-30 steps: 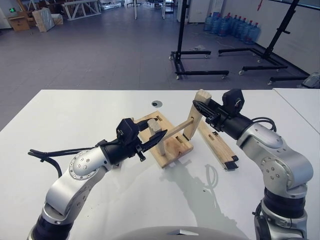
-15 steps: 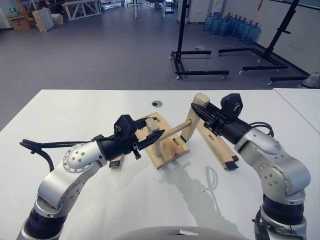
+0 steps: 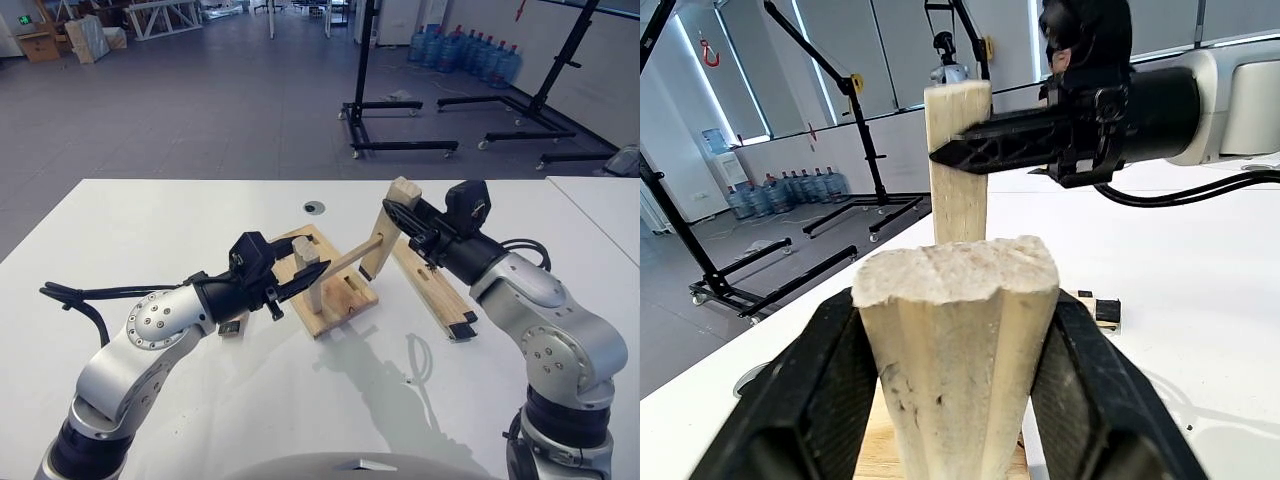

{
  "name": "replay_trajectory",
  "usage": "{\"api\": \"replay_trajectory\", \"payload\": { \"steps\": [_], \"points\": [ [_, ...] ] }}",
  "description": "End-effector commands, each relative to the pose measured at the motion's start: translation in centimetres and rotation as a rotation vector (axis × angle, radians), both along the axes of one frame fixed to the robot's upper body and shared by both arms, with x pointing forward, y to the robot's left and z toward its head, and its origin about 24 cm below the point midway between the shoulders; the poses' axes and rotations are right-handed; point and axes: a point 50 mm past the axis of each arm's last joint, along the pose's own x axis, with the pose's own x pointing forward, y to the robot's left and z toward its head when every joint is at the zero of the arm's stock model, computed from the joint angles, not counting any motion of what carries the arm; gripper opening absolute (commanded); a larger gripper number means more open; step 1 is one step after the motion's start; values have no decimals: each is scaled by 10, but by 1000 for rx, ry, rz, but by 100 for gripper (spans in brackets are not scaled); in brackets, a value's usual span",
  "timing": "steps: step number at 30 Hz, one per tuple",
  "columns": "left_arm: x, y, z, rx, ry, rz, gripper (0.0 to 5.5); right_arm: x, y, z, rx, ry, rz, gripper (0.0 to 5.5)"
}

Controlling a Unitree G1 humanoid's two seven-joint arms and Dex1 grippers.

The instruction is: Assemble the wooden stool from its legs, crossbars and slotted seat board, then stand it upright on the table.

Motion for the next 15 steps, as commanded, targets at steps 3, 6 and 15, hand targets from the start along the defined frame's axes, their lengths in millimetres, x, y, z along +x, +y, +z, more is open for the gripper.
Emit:
{"api": "replay_trajectory", "payload": {
  "steps": [3, 6, 15],
  "points": [
    [-1, -1, -18, 68, 103, -13, 201, -8, 21, 8, 52, -61, 142, 99],
    [-1, -1, -19, 68, 105, -13, 201, -8, 21, 5, 128, 7, 146, 99],
    [1, -1, -19, 65, 100, -8, 201, -3, 16, -17, 127, 213, 144, 99]
  ]
}}
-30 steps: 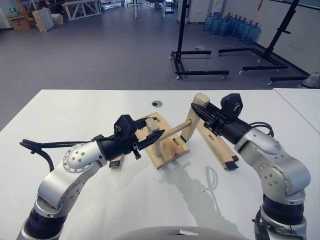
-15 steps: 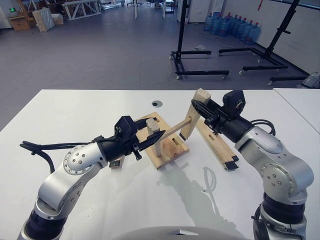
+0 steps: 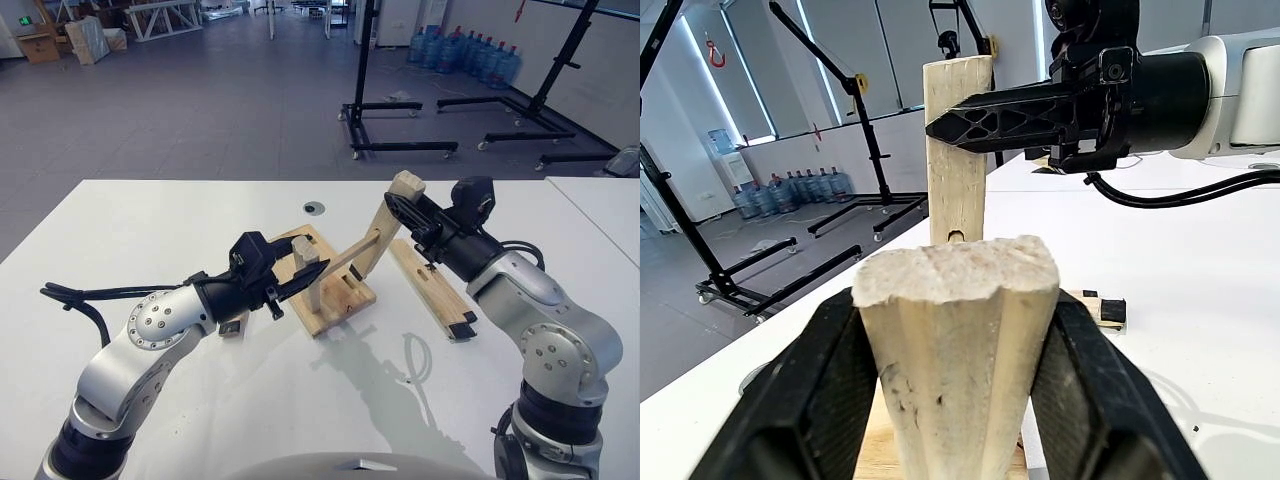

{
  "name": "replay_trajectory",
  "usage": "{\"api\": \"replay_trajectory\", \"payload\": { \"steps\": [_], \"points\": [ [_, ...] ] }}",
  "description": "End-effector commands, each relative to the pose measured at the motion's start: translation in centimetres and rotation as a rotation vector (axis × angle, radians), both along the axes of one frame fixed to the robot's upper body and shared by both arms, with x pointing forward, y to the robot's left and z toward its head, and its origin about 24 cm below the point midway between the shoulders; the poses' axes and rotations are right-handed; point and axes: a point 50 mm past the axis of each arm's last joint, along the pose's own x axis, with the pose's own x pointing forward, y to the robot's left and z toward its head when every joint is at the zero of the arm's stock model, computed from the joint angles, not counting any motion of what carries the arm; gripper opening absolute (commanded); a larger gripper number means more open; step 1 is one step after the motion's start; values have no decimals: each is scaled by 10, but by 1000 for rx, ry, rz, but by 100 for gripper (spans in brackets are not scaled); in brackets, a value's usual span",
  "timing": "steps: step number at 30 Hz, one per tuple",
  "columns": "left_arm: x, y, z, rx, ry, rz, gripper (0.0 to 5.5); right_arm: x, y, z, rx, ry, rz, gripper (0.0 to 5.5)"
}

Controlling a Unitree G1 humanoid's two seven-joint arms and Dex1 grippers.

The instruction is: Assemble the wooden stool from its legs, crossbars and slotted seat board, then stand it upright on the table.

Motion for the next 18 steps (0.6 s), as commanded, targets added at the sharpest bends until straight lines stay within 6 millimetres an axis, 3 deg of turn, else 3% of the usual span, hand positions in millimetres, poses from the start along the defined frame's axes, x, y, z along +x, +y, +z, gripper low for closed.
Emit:
{"api": "replay_trajectory", "payload": {
  "steps": [1, 5, 9, 15, 18],
  "points": [
    [1, -1, -19, 63, 102, -12, 201, -6, 18, -16, 34, 154, 184, 99],
    [3, -2, -19, 65, 100, -23, 201, -1, 12, -31, 95, 254, 169, 99],
    [5, -2, -18, 73, 99, -42, 201, 3, 11, -35, 170, 285, 171, 99],
    [9, -2, -17, 81, 89, -53, 201, 5, 10, -61, -83, 428, 200, 99],
    [11, -3, -16, 83, 79, -66, 201, -1, 5, -96, -206, 569, 163, 99]
  ]
}}
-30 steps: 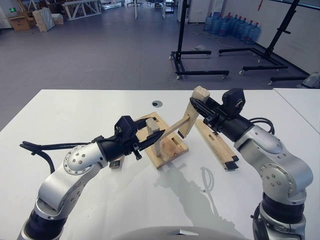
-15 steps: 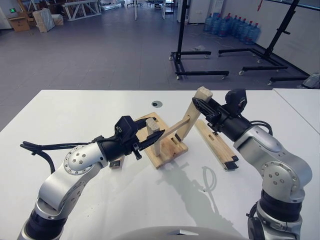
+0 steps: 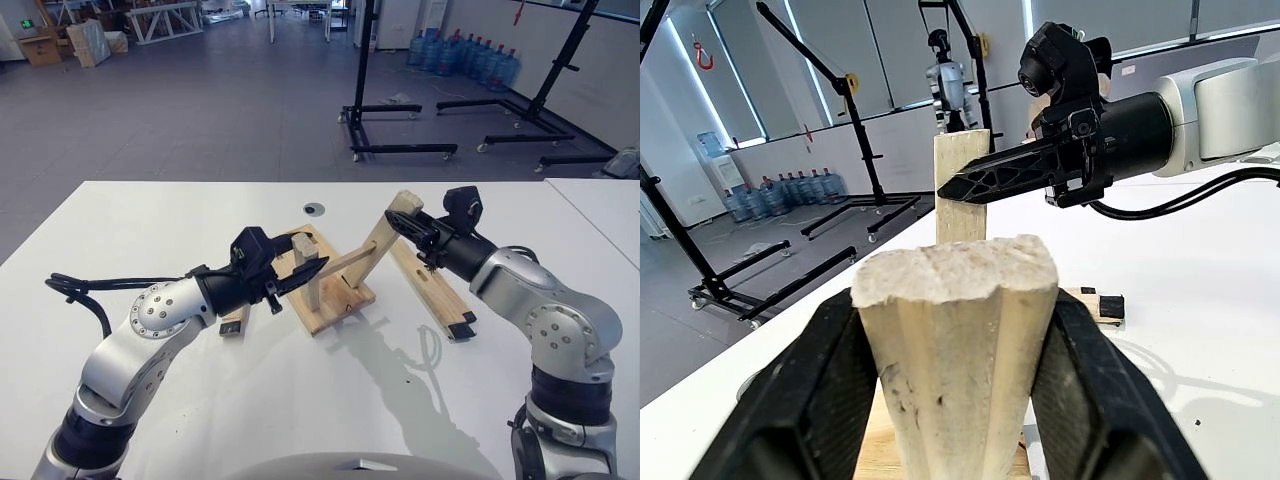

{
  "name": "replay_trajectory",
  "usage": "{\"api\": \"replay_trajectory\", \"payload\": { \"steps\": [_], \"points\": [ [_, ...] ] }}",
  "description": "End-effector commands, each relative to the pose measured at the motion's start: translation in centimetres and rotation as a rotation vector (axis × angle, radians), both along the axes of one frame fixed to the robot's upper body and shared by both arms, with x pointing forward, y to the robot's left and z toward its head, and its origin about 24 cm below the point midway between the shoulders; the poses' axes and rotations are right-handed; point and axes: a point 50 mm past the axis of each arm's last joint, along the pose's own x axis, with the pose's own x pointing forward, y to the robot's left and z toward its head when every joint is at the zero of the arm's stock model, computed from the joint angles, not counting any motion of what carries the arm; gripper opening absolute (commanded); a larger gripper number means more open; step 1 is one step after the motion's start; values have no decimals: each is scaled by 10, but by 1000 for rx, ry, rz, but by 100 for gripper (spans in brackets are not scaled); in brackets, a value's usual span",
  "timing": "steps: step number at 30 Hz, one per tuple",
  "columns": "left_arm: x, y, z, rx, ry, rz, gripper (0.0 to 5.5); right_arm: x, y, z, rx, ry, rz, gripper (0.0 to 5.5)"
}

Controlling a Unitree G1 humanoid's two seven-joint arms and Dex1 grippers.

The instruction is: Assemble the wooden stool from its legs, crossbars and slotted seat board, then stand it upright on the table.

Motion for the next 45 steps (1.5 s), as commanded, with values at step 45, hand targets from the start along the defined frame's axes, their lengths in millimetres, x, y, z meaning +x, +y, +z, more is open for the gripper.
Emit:
{"api": "replay_trajectory", "payload": {
  "steps": [45],
  "points": [
    [54, -30, 11, -39, -43, 59, 329, 24, 18, -15, 161, -119, -102, 244]
  ]
}}
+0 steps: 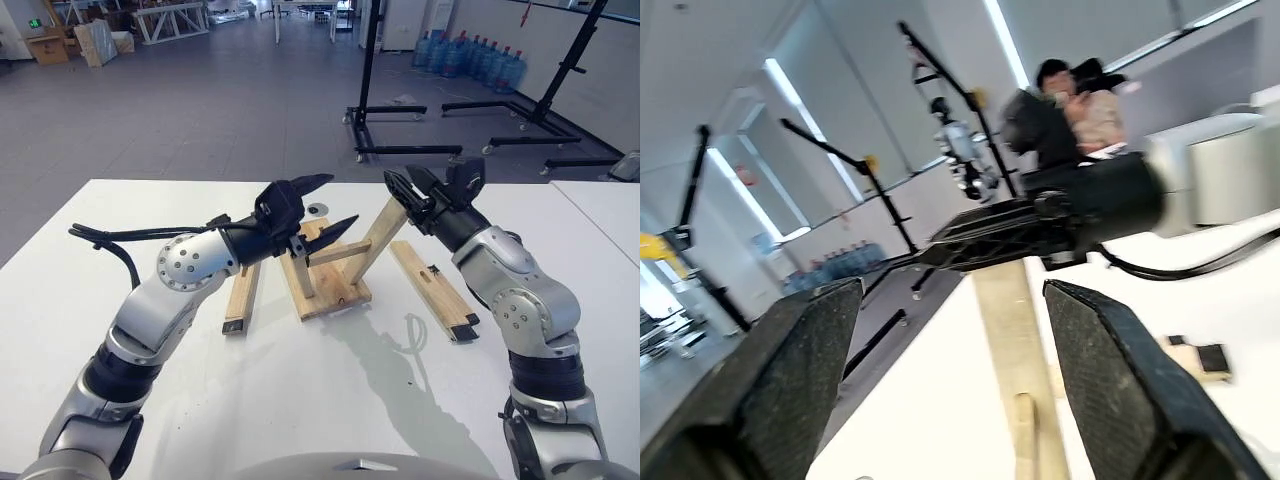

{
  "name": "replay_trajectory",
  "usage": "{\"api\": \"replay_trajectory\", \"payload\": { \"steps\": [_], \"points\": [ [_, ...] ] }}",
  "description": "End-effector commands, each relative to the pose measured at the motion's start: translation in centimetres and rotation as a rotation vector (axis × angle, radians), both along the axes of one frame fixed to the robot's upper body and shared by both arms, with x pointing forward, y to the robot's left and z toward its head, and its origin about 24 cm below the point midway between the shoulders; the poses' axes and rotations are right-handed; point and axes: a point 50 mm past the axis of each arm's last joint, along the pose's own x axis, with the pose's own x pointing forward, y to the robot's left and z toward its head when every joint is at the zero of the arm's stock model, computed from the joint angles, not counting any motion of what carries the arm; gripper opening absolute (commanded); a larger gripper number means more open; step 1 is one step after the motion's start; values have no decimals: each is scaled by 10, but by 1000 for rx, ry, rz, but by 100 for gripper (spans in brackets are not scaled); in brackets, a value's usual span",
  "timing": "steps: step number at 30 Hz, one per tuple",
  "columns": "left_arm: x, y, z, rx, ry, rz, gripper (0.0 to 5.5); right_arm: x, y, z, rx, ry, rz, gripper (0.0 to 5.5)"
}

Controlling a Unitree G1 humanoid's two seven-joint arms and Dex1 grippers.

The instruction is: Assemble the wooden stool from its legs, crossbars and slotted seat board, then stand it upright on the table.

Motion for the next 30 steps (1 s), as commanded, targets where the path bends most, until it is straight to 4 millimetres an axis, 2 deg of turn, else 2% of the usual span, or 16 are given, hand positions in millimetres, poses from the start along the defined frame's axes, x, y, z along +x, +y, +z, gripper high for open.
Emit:
{"api": "replay_trajectory", "payload": {
  "steps": [1, 5, 7, 8, 10, 13, 14, 16, 18, 19, 21, 25, 26, 29, 30],
  "points": [
    [10, -2, -4, -91, 165, 11, 329, -7, 13, -15, 158, 94, 52, 244],
    [4, 20, 66, -333, 56, -48, 329, -20, 4, 18, 361, -9, 75, 244],
    [9, 43, 87, -476, 30, 40, 329, -22, -9, 28, 439, -54, 22, 244],
    [14, 55, 89, -539, 32, 124, 329, -22, -18, 31, 477, -72, -30, 244],
    [24, 73, 73, -545, 68, 297, 329, -20, -39, 27, 545, -72, -166, 244],
    [36, 91, 11, -287, 178, 655, 329, -15, -62, -11, 432, 81, -402, 244],
    [32, 93, -13, -166, 202, 759, 329, -17, -66, -24, 353, 125, -455, 244],
    [14, 94, -47, -61, 231, 915, 329, -21, -77, -37, 297, 150, -564, 244],
    [-1, 85, -66, -40, 213, 987, 329, -24, -89, -43, 264, 133, -666, 244],
    [-5, 76, -74, -28, 209, 982, 329, -23, -85, -50, 214, 161, -647, 244],
    [-9, 61, -83, -48, 220, 963, 329, -22, -71, -58, 126, 190, -563, 244],
    [-11, 55, -80, -61, 197, 955, 329, -21, -85, -55, 82, 149, -648, 244],
    [-11, 52, -79, -58, 196, 935, 329, -19, -75, -56, 72, 156, -603, 244],
    [-13, 31, -67, -67, 200, 775, 329, -27, -8, -61, -94, 185, -205, 244],
    [-15, 27, -63, -68, 199, 735, 329, -32, 4, -61, -82, 193, -153, 244]
  ]
}}
